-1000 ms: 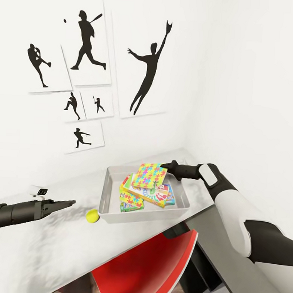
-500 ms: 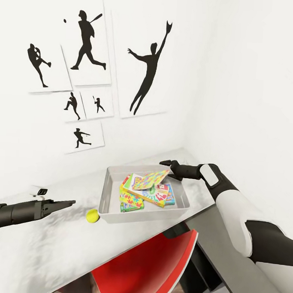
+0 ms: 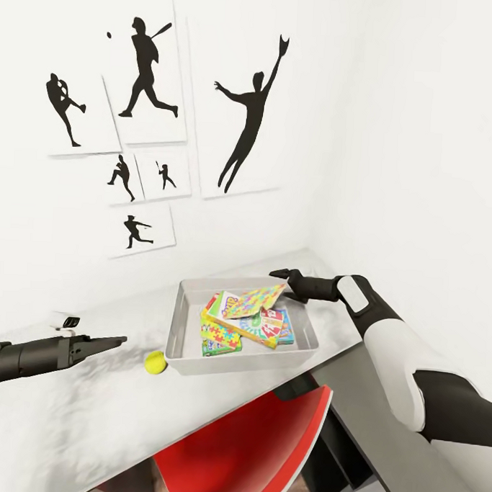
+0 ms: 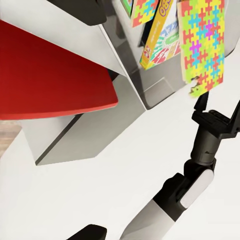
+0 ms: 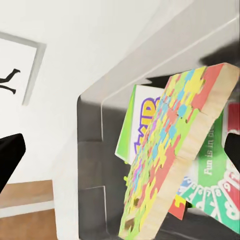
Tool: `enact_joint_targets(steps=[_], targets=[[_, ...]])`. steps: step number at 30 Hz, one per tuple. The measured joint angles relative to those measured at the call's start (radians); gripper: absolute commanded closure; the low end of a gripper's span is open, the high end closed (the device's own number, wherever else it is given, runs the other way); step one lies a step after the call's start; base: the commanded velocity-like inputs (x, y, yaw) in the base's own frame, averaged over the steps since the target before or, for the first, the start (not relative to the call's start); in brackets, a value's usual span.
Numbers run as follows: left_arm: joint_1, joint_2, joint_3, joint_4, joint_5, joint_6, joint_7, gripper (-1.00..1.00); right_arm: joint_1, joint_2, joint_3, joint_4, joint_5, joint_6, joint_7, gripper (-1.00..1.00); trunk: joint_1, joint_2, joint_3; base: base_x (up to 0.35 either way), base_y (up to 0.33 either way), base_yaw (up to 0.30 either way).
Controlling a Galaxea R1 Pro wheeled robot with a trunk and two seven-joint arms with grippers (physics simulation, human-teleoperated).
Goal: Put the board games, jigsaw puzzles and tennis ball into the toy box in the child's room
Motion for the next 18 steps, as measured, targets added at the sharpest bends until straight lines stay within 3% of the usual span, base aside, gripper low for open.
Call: enact_joint_targets(steps=[7,18], targets=[[0.0,0.0,0.0,0.0,0.0,0.0,0.0,-1.0,0.008,-0.038,0.0,0.0,0.001,0.007,-0.005,-1.0,0.0,0.0,0.0,0.0,0.0,0.0],[0.0,0.0,0.0,0.0,0.0,0.0,0.0,-1.0,0.023,-0.052,0.001,0.0,0.002,0.011,-0.009,-1.0,0.0,0.0,0.0,0.0,0.0,0.0]])
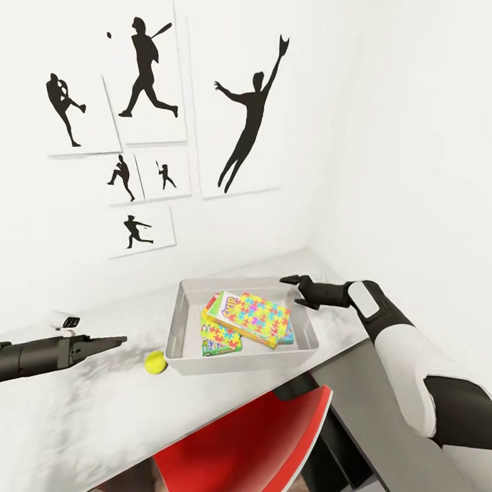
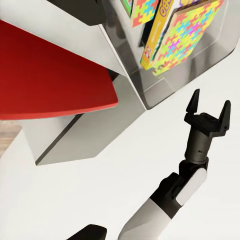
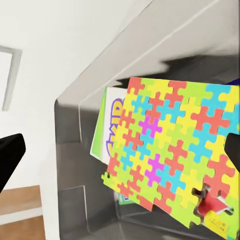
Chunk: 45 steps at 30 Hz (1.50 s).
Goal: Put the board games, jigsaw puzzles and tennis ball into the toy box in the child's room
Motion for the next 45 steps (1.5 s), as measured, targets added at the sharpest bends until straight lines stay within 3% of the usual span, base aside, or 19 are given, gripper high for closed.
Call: enact_joint_targets(steps=[15,21,34,45], targets=[[0.0,0.001,0.005,0.002,0.0,0.0,0.0,-1.0,0.009,-0.002,0.001,-0.003,-0.001,-0.006,0.01,-1.0,0.001,0.0,0.001,-0.059,0.0,0.013],[0.0,0.002,0.023,0.003,0.0,0.0,0.0,-1.0,0.011,-0.001,0.001,-0.024,-0.001,-0.008,0.009,-1.0,0.001,0.0,0.004,-0.295,0.0,0.215],[0.0,0.002,0.028,0.004,0.001,0.0,0.0,-1.0,0.013,-0.003,-0.001,-0.03,-0.002,-0.008,0.009,-1.0,0.0,0.0,0.011,-0.207,0.027,0.194],[0.0,0.001,0.027,0.004,0.0,-0.001,0.0,-1.0,0.028,-0.035,-0.006,-0.031,-0.01,-0.008,0.032,-1.0,0.0,0.0,0.017,-0.016,0.025,-0.064]])
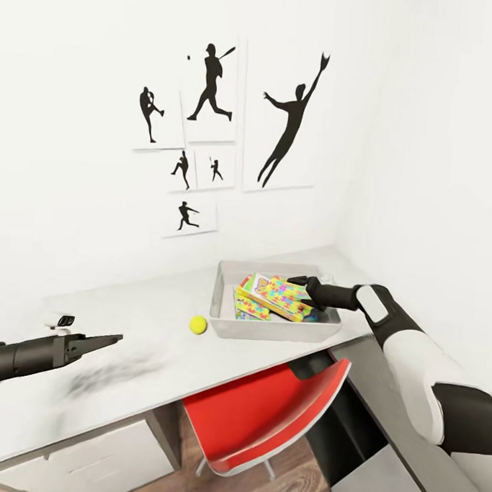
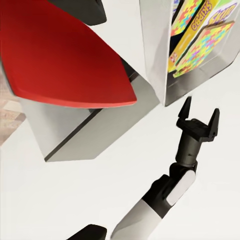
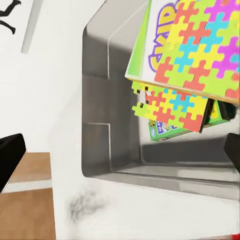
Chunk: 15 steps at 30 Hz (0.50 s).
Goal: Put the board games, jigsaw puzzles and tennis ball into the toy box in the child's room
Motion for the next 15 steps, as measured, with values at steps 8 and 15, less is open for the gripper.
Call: enact_joint_targets(steps=[8,15], targets=[[0.001,0.0,0.0,0.0,0.0,0.0,0.0,-1.0,0.037,-0.017,-0.004,-0.017,0.0,-0.002,0.139,-1.0,0.0,0.0,0.011,-0.001,0.11,-0.193],[0.001,0.0,0.001,0.0,0.001,0.0,0.0,-1.0,0.144,-0.061,-0.01,-0.147,-0.002,-0.002,0.32,-1.0,0.0,0.0,0.02,0.0,0.019,-0.198]])
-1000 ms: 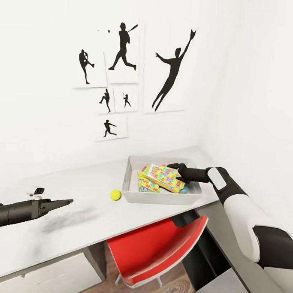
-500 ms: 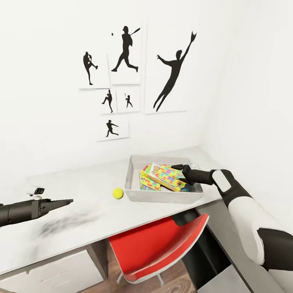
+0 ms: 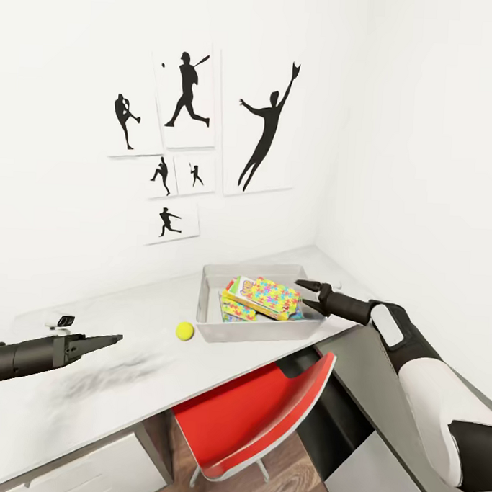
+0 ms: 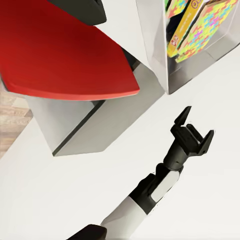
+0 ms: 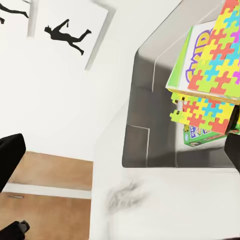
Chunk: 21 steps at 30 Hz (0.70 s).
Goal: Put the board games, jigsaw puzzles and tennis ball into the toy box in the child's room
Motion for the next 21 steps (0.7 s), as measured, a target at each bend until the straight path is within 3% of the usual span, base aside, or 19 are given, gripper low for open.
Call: enact_joint_targets(steps=[6,9,12,15,20,21], targets=[[0.006,0.0,0.001,0.0,0.001,0.0,0.0,-1.0,0.137,-0.043,-0.048,-0.158,0.002,-0.002,0.197,-1.0,0.0,0.0,0.008,0.0,0.003,-0.182],[0.01,0.0,0.004,0.0,0.002,0.0,0.0,-1.0,0.221,-0.06,-0.116,-0.226,0.002,-0.003,0.284,-1.0,0.0,0.0,0.011,0.0,0.001,-0.116],[0.011,0.0,0.011,-0.001,0.003,0.0,0.0,-1.0,0.283,-0.065,-0.176,-0.272,0.003,-0.008,0.33,-1.0,0.0,0.0,0.012,0.0,0.0,-0.057],[0.012,0.0,0.027,-0.001,0.003,0.0,0.0,-1.0,0.39,-0.069,-0.25,-0.35,0.005,-0.029,0.39,-1.0,0.0,0.0,0.013,0.0,0.0,-0.022],[0.013,0.0,0.041,0.0,0.002,0.0,0.0,-1.0,0.504,-0.066,-0.281,-0.436,0.005,-0.055,0.463,-1.0,0.0,0.0,0.013,0.0,0.0,-0.008],[0.014,0.0,0.044,-0.001,0.002,0.0,0.0,-1.0,0.549,-0.063,-0.287,-0.469,0.006,-0.071,0.495,-1.0,0.0,0.0,0.013,0.0,0.0,-0.003]])
